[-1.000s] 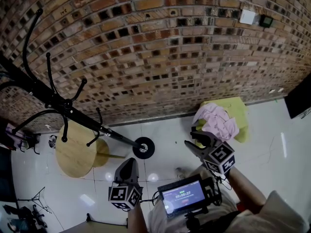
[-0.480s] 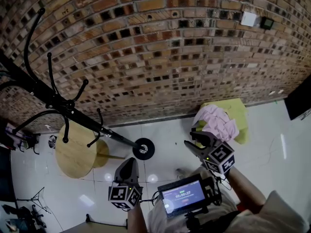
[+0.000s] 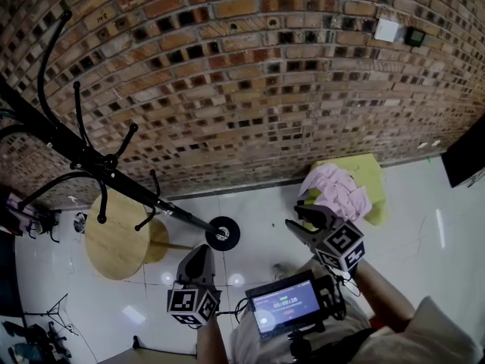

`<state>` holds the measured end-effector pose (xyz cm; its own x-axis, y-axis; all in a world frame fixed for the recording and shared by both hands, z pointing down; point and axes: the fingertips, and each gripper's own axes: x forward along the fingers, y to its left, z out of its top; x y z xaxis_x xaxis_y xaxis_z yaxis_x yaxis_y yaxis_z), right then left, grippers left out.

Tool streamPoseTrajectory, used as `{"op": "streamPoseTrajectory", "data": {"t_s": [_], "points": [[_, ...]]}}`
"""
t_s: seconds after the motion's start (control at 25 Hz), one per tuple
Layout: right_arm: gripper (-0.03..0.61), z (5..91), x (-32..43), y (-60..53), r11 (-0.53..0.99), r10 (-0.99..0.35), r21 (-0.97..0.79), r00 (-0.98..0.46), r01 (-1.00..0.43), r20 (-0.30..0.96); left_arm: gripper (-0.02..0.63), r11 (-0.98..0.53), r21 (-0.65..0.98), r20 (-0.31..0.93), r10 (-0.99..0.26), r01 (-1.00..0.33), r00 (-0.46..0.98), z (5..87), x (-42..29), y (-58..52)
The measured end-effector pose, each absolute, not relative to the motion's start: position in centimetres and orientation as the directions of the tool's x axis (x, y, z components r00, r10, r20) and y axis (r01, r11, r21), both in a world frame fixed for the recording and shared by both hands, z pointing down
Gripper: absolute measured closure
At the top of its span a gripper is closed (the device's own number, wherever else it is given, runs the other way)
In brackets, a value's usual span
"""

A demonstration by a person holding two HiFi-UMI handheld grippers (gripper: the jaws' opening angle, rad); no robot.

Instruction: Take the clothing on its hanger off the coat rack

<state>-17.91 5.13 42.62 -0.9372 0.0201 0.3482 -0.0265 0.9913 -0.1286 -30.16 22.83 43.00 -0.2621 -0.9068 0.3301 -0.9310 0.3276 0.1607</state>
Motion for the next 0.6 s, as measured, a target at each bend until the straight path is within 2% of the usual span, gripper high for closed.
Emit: {"op": "streamPoseTrajectory", "data": {"t_s": [0.6], "points": [[0.439,41.0,-19.5,6.1,0.996,0.058,-0.085,-0.930,0.028,0.363,0.591,0.372,0.197,0.302,-0.903,-0.907,-0.305,42.9,-31.1,24.4]]}}
